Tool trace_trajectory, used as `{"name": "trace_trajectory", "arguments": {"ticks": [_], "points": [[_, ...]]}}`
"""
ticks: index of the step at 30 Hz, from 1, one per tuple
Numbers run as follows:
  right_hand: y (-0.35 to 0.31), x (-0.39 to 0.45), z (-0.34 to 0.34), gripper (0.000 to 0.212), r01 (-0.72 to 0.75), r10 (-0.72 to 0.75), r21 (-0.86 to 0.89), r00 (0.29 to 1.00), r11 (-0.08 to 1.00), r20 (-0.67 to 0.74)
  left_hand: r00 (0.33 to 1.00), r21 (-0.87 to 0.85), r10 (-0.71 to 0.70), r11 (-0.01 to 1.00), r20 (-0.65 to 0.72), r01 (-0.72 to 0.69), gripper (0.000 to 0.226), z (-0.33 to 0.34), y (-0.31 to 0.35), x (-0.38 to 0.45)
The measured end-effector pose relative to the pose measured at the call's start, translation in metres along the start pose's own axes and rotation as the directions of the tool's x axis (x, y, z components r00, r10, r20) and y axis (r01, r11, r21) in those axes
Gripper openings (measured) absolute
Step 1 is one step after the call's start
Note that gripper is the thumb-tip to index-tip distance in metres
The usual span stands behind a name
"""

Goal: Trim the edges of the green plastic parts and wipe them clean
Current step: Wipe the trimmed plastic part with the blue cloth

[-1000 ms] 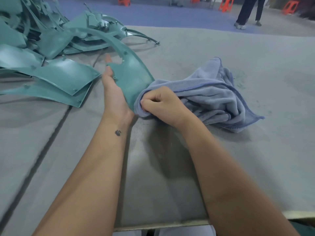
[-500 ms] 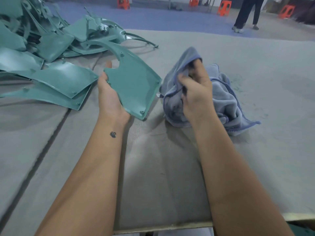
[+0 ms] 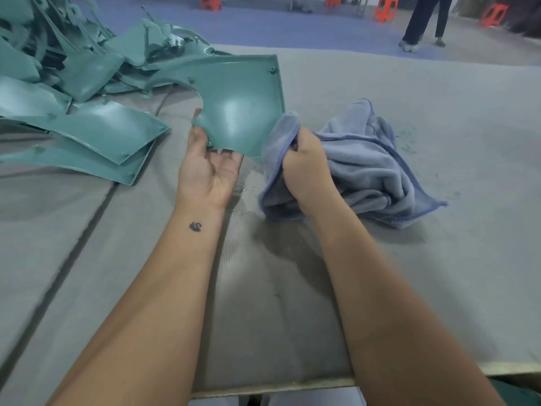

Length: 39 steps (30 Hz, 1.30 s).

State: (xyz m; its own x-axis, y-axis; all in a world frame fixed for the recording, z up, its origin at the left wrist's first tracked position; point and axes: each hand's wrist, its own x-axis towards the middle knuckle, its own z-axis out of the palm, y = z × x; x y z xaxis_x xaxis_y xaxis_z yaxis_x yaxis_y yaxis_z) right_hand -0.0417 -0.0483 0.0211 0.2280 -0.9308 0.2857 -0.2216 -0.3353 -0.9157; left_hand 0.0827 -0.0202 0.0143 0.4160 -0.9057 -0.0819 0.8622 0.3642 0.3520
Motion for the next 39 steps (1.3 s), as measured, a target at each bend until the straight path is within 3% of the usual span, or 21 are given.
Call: {"name": "trace_trajectory", "arguments": {"ticks": [3,6,9,12,15,17,19,21,23,27,31,32,34,37,39], "points": [[0.000,0.001,-0.002,0.038,-0.006,0.024,0.113,0.987,0.994,-0.160,0.999,0.089,-0.043,0.995,-0.017,0.044,0.031,-0.001,-0.003,0.001],[0.001,0.001,-0.010,0.038,0.047,-0.055,-0.034,0.956,0.998,-0.288,0.996,0.339,-0.062,0.937,-0.061,0.079,0.014,-0.002,-0.005,0.001],[0.001,-0.002,-0.012,0.038,0.068,-0.099,-0.083,0.886,0.994,-0.454,0.985,0.515,0.042,0.855,-0.165,0.050,0.031,-0.004,-0.006,0.000],[-0.003,-0.004,-0.014,0.030,0.115,-0.160,-0.117,0.823,0.987,-0.545,0.988,0.578,0.137,0.813,-0.075,-0.069,0.036,-0.003,-0.003,-0.002],[-0.006,-0.007,-0.013,0.014,0.204,-0.338,-0.326,0.836,0.923,-0.433,0.992,0.441,0.017,0.895,0.123,-0.070,0.053,0.003,-0.003,-0.011],[-0.006,-0.011,-0.006,0.010,0.315,-0.475,-0.502,0.850,0.805,-0.228,0.972,0.390,-0.083,0.921,0.220,-0.010,0.053,0.007,-0.004,-0.016],[-0.004,-0.013,-0.001,0.017,0.380,-0.498,-0.591,0.866,0.711,-0.043,0.963,0.364,-0.161,0.928,0.216,0.074,0.052,0.011,-0.005,-0.021],[-0.002,-0.012,-0.003,0.028,0.418,-0.500,-0.619,0.865,0.665,0.046,0.966,0.366,-0.209,0.920,0.152,0.142,0.075,0.012,-0.006,-0.024],[-0.002,-0.011,-0.007,0.030,0.429,-0.474,-0.607,0.875,0.668,0.097,0.971,0.411,-0.213,0.899,0.107,0.152,0.077,0.013,-0.007,-0.023],[-0.004,-0.013,-0.004,0.028,0.460,-0.434,-0.478,0.885,0.749,0.172,0.978,0.393,-0.203,0.896,-0.055,0.208,0.053,0.008,-0.006,-0.016],[-0.002,-0.008,-0.006,0.032,0.323,-0.264,-0.267,0.936,0.908,0.234,0.981,0.435,-0.132,0.882,-0.142,0.181,0.029,0.004,-0.005,-0.012],[-0.004,-0.006,-0.006,0.035,0.290,-0.251,-0.263,0.953,0.920,0.172,0.982,0.426,-0.109,0.890,-0.152,0.165,0.025,0.003,-0.004,-0.010],[-0.008,-0.004,-0.006,0.039,0.203,-0.220,-0.155,0.970,0.967,-0.101,0.986,0.366,-0.078,0.922,-0.146,0.127,0.028,0.003,-0.001,-0.009],[-0.012,-0.002,-0.017,0.035,0.158,-0.015,0.248,0.868,0.956,-0.496,0.993,0.230,0.019,0.973,-0.115,0.008,0.047,0.000,0.001,-0.004],[-0.013,-0.003,-0.025,0.034,0.197,-0.013,0.256,0.816,0.946,-0.577,0.995,0.196,0.069,0.979,-0.074,-0.054,0.049,-0.002,0.001,-0.005]]}}
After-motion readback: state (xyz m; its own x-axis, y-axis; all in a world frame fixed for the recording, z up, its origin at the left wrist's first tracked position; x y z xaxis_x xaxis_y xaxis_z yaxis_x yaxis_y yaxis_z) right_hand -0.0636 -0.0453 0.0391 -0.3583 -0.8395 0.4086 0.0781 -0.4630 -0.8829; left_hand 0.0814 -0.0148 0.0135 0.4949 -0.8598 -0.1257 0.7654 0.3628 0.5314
